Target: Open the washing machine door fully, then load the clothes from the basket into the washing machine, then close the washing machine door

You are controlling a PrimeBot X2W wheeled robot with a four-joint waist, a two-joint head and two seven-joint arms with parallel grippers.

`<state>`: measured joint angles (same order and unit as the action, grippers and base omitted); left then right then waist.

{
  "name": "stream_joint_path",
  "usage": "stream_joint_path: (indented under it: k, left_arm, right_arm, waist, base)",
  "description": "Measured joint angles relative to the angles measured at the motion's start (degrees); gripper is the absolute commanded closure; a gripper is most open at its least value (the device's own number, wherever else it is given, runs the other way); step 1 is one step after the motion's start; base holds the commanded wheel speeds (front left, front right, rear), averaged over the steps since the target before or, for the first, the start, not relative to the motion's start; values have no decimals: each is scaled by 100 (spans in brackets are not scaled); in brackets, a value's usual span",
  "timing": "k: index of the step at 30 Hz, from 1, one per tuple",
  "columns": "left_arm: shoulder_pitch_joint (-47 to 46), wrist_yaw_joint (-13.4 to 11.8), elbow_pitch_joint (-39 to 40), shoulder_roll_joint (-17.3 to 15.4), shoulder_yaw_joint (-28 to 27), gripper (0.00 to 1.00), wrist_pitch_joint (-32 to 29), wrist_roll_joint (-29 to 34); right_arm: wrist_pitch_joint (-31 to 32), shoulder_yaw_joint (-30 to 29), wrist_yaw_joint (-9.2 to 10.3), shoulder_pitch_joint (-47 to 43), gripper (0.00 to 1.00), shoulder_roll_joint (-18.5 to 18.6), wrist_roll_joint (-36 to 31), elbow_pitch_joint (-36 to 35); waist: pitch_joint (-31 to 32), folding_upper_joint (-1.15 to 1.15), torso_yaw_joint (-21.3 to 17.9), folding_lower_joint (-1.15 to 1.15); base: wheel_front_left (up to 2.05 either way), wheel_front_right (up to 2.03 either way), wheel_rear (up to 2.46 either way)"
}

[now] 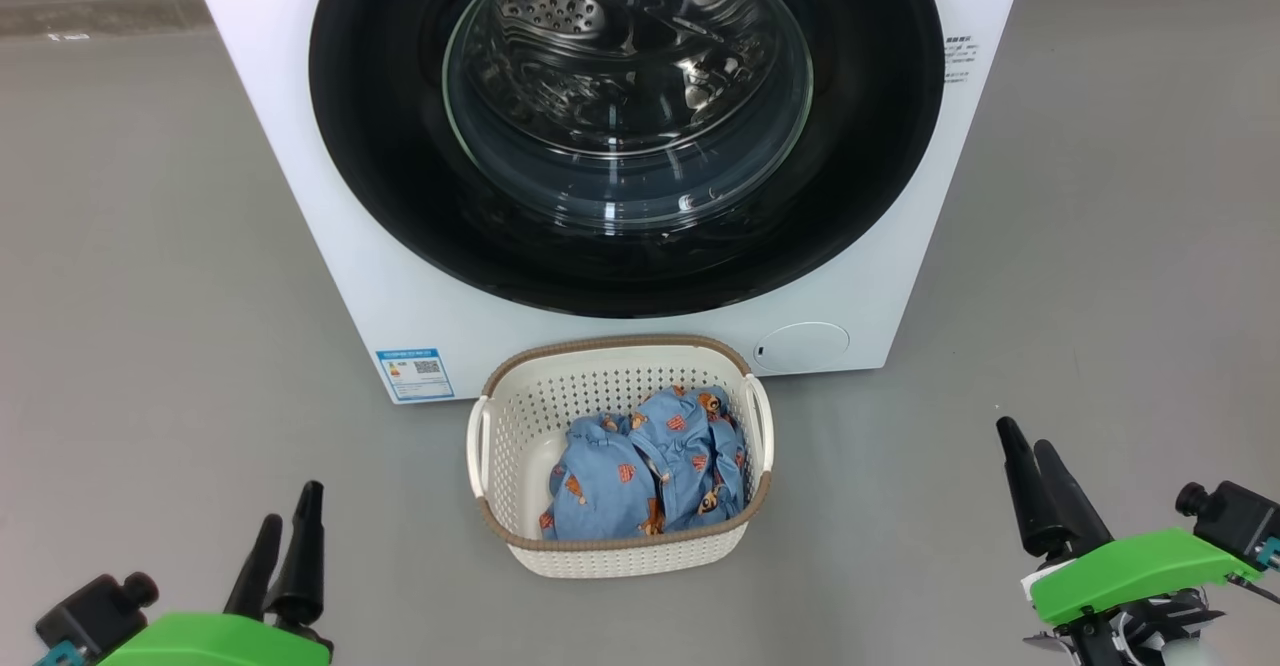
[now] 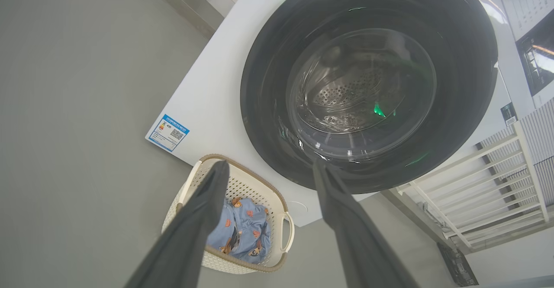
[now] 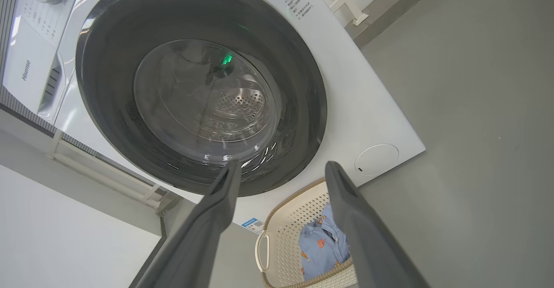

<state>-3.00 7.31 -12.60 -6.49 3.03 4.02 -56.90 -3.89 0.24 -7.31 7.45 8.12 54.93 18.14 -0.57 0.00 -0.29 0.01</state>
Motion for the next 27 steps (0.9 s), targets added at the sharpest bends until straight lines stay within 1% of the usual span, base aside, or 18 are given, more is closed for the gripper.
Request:
stream_joint_path:
  k: [3,14,27]
  left_arm:
    - [-1,0,23,-31,32,0,34,297]
    - [-75,0,27,-130,108,0,216,1054]
    - [-86,1,27,-166,140,0,425,1940]
  right_arm:
    - [-59,59,0,3,0,34,-269,15]
    - [-231,164,0,121,0,125,-1012,104]
    - [-446,318,0,247,0,269,-1972,241]
  waist:
    - [-2,0,-3,0]
    - [-5,0,-9,0]
    - [-23,0,-21,0]
  base:
    - [0,0,0]
    - [0,0,0]
    - [0,0,0]
